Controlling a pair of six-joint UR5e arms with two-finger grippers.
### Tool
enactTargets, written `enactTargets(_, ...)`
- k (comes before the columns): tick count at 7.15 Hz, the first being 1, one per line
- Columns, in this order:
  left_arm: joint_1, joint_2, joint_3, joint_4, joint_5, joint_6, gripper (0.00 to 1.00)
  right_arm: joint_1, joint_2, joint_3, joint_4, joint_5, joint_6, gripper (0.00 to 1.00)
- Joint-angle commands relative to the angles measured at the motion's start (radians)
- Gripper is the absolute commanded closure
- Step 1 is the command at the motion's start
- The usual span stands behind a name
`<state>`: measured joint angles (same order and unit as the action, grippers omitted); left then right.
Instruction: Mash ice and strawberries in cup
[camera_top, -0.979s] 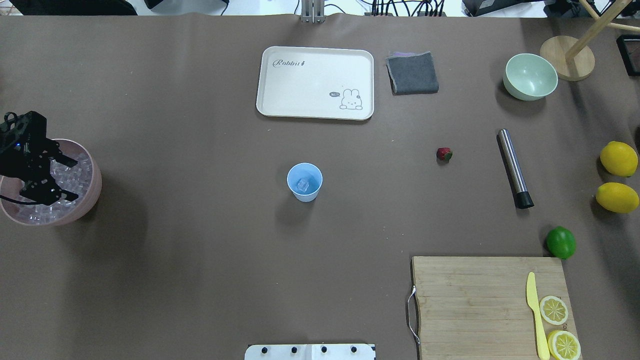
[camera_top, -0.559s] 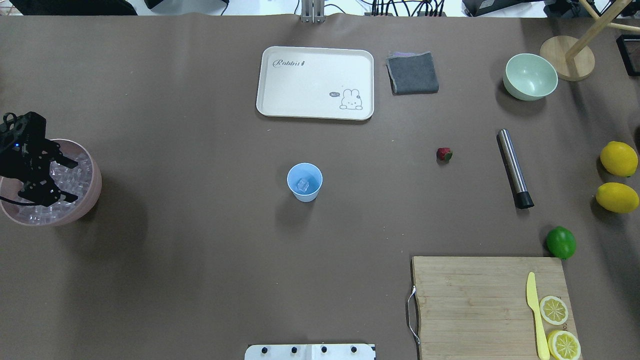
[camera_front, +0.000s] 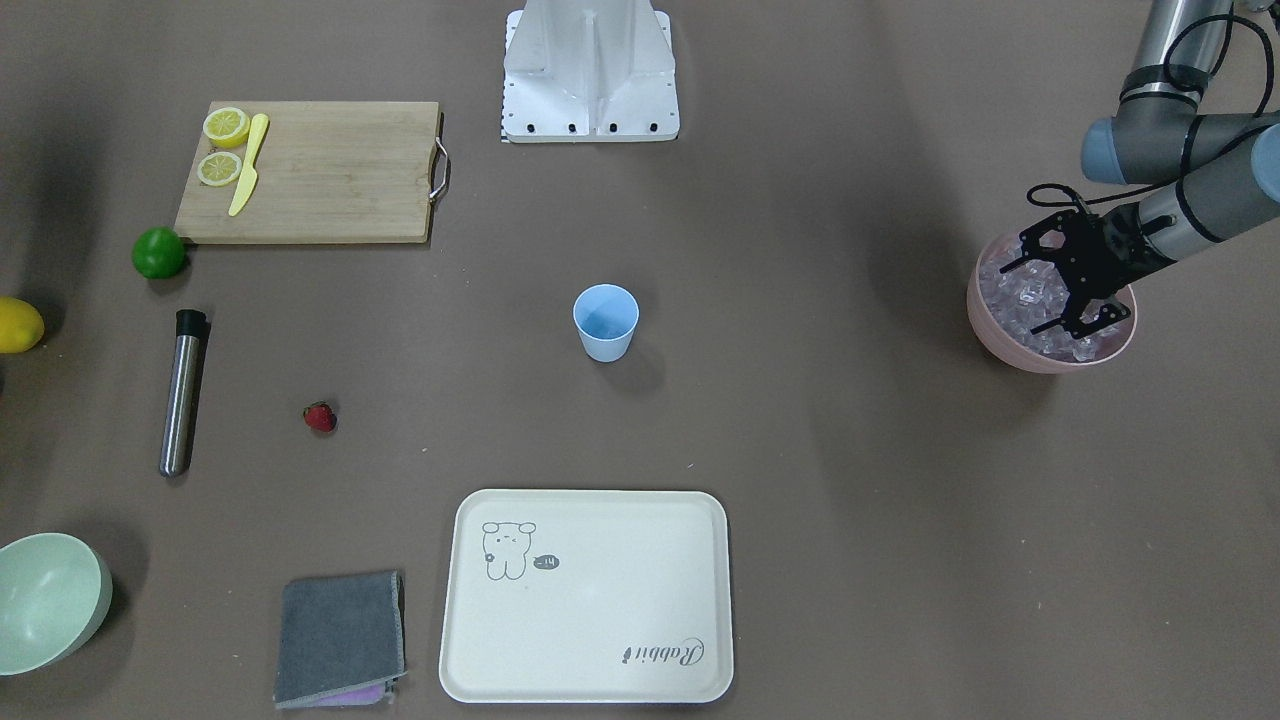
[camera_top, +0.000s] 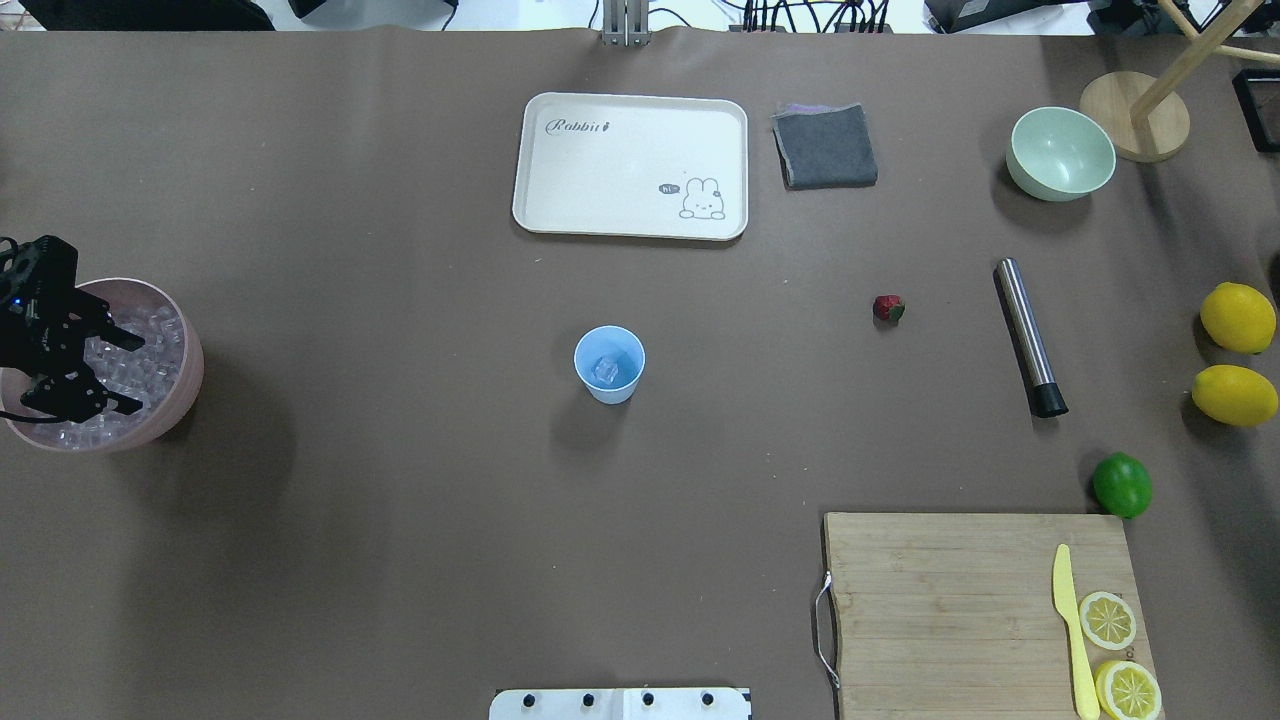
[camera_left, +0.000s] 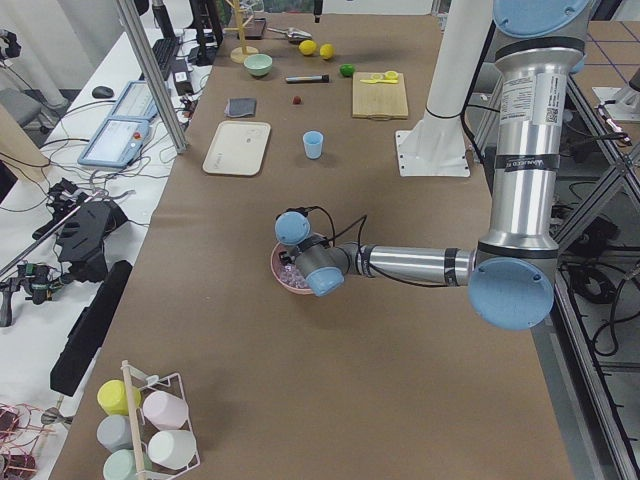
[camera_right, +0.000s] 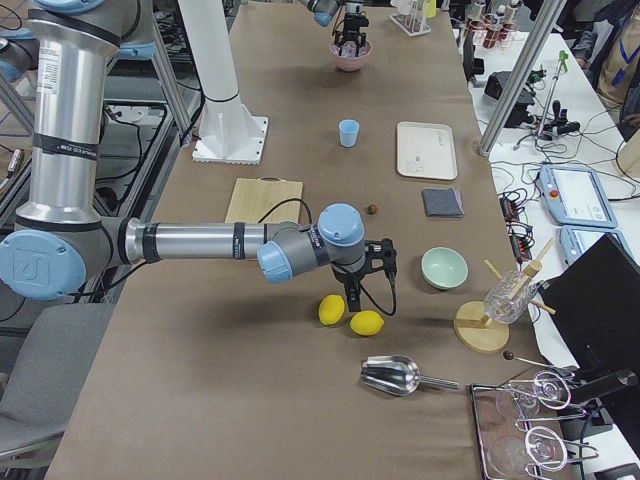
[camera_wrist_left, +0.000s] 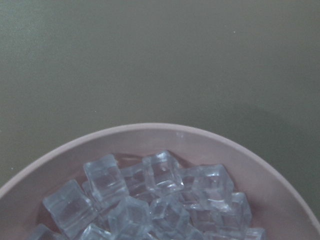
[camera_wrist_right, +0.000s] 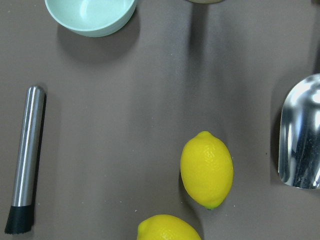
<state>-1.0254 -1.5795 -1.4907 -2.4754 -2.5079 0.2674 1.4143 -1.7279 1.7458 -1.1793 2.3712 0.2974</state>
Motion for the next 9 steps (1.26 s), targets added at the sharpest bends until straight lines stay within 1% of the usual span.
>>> enactTargets(1,-0.002,0.019,-0.006,-0.002,-0.034,0.003,0.11,0.002,-0.002,-0.002,0.001,-0.001,0.0,0.0)
enactTargets(2,-0.004,0.022,-0.011,-0.002,-0.034,0.003,0.15,0.0,-0.006,0.0,0.001,-0.001,0.0,0.0)
enactTargets(4,-0.004,0.035,-0.01,0.0,-0.034,0.003,0.31,0.0,-0.006,0.0,0.001,0.0,0.0,0.0)
enactTargets(5,-0.004,0.036,-0.01,0.0,-0.034,-0.002,0.52,0.0,-0.006,0.001,0.001,0.0,0.002,0.0)
enactTargets(6,-0.004,0.036,-0.01,0.001,-0.034,-0.008,0.77,0.0,-0.006,0.001,0.003,0.002,0.002,0.0)
enactTargets(7,-0.007,0.036,-0.01,0.006,-0.032,-0.01,1.0,0.0,-0.006,0.003,0.003,0.002,0.002,0.0)
enactTargets(9,-0.019,0.033,-0.006,0.009,-0.032,-0.011,1.0,0.002,-0.006,0.009,0.003,0.0,0.0,0.0)
